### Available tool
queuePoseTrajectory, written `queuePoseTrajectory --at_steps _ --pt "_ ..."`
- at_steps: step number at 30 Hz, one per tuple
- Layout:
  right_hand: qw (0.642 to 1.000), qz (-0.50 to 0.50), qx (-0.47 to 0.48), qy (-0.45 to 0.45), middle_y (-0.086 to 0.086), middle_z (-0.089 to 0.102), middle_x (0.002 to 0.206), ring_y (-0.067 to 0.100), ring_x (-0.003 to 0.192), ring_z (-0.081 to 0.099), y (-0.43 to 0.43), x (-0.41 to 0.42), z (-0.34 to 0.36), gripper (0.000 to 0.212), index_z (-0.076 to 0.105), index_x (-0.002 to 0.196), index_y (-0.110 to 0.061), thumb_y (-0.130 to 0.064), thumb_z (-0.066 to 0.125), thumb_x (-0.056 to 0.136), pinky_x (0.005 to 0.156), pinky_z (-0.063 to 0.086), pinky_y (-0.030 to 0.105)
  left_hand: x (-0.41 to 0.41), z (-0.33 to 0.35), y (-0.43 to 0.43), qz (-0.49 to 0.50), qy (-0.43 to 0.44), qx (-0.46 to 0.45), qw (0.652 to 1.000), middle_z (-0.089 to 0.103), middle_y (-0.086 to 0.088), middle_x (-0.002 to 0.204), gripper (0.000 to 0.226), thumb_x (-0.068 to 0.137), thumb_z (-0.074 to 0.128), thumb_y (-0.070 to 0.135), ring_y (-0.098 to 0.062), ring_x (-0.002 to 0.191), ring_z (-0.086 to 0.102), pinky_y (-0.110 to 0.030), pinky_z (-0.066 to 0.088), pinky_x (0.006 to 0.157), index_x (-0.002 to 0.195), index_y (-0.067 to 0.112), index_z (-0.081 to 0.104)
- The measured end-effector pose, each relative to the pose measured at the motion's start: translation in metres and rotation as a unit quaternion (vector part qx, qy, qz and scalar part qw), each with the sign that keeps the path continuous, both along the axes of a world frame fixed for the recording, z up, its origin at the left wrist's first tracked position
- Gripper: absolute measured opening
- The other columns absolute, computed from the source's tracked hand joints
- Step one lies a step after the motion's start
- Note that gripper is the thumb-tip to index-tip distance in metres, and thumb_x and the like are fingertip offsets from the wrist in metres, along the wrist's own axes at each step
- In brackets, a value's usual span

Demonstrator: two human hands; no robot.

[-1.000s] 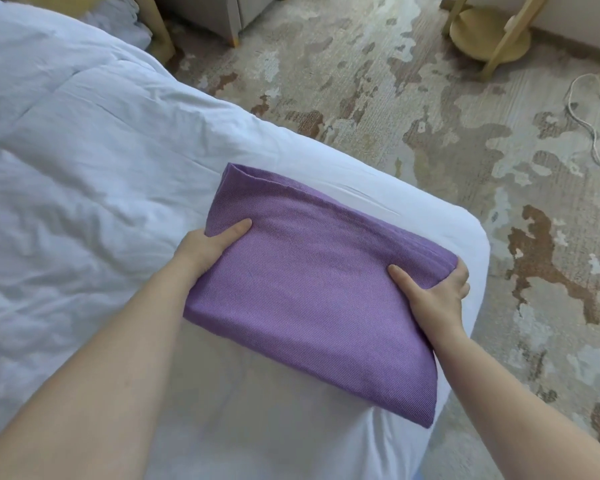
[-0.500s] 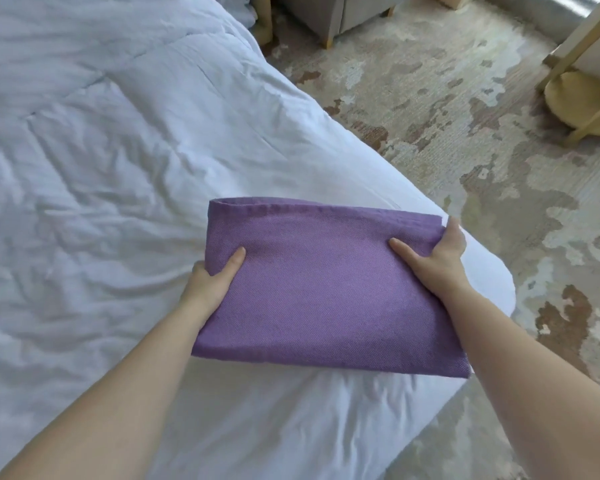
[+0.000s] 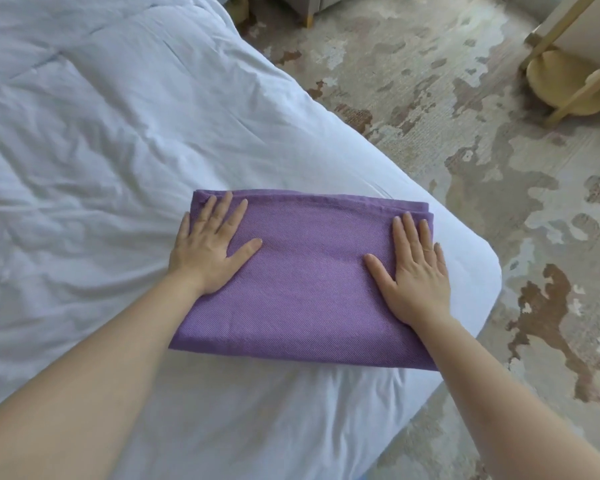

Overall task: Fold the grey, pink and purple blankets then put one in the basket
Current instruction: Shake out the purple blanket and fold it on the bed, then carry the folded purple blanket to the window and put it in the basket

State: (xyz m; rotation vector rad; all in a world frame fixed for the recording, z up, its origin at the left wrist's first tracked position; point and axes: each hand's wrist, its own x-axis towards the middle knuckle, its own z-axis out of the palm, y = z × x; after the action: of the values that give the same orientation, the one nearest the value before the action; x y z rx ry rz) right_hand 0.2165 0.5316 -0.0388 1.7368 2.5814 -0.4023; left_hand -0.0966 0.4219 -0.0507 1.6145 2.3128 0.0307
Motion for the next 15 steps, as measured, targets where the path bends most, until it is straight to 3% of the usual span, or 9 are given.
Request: queuePoseTrajectory --at_steps 5,7,9,12,14,15 --pt "0.988 -0.086 -0.067 0.107 -0.026 -0.018 0.153 0.008 0.147 -0.006 -0.008 0.007 -0.002 0.086 -0.007 0.151 -0.032 -0.076 0.024 0.084 0.12 0.01 0.034 -0.002 -0.004 -0.011 0.023 -0.065 0.077 0.995 -0.01 0.014 0.158 0.083 0.08 0.015 0.075 -0.002 0.143 -0.012 -0.043 -0.002 0.118 0.151 0.034 0.002" --pt "0.973 -0.133 -0.094 0.166 -0.026 -0.02 0.154 0.008 0.146 0.007 -0.01 0.006 -0.002 0.091 -0.011 0.149 -0.037 -0.075 0.036 0.082 0.112 0.027 0.037 -0.006 -0.004 -0.017 0.021 -0.083 0.079 0.993 -0.015 0.016 0.156 0.085 0.08 0.018 0.076 0.001 0.14 -0.017 -0.043 -0.002 0.118 0.151 0.034 -0.001" --pt "0.945 -0.203 -0.134 0.217 -0.022 -0.014 0.157 0.007 0.145 0.013 -0.01 0.006 0.0 0.102 -0.013 0.147 -0.041 -0.077 0.049 0.075 0.107 0.03 0.04 -0.009 -0.005 -0.023 0.026 -0.091 0.076 0.993 -0.02 0.017 0.154 0.091 0.076 0.021 0.08 0.0 0.141 -0.019 -0.042 0.0 0.118 0.151 0.033 -0.005" --pt "0.884 -0.28 -0.217 0.305 -0.011 0.02 0.155 0.011 0.137 0.032 -0.006 0.012 -0.001 0.115 -0.001 0.149 -0.04 -0.074 0.068 0.063 0.113 0.027 0.036 -0.006 -0.003 -0.036 0.119 -0.165 0.087 0.975 -0.019 0.013 0.157 0.111 0.068 0.04 0.087 -0.01 0.146 -0.011 -0.034 0.003 0.116 0.15 0.033 -0.01" --pt "0.839 -0.309 -0.29 0.342 -0.007 0.05 0.138 0.013 0.117 0.055 -0.003 0.019 0.0 0.114 0.024 0.146 -0.03 -0.075 0.074 0.053 0.103 0.043 0.036 -0.002 0.002 -0.044 0.241 -0.276 0.084 0.927 -0.003 0.003 0.16 0.125 0.057 0.062 0.079 -0.013 0.146 0.004 -0.03 0.011 0.114 0.151 0.029 -0.006" --pt "0.819 -0.312 -0.326 0.355 -0.006 0.063 0.125 0.015 0.106 0.064 -0.002 0.022 0.0 0.104 0.042 0.138 -0.027 -0.074 0.075 0.051 0.093 0.051 0.035 -0.001 0.004 -0.048 0.293 -0.338 0.081 0.891 0.016 -0.001 0.158 0.126 0.053 0.07 0.072 -0.016 0.143 0.022 -0.031 0.022 0.113 0.151 0.025 0.005"
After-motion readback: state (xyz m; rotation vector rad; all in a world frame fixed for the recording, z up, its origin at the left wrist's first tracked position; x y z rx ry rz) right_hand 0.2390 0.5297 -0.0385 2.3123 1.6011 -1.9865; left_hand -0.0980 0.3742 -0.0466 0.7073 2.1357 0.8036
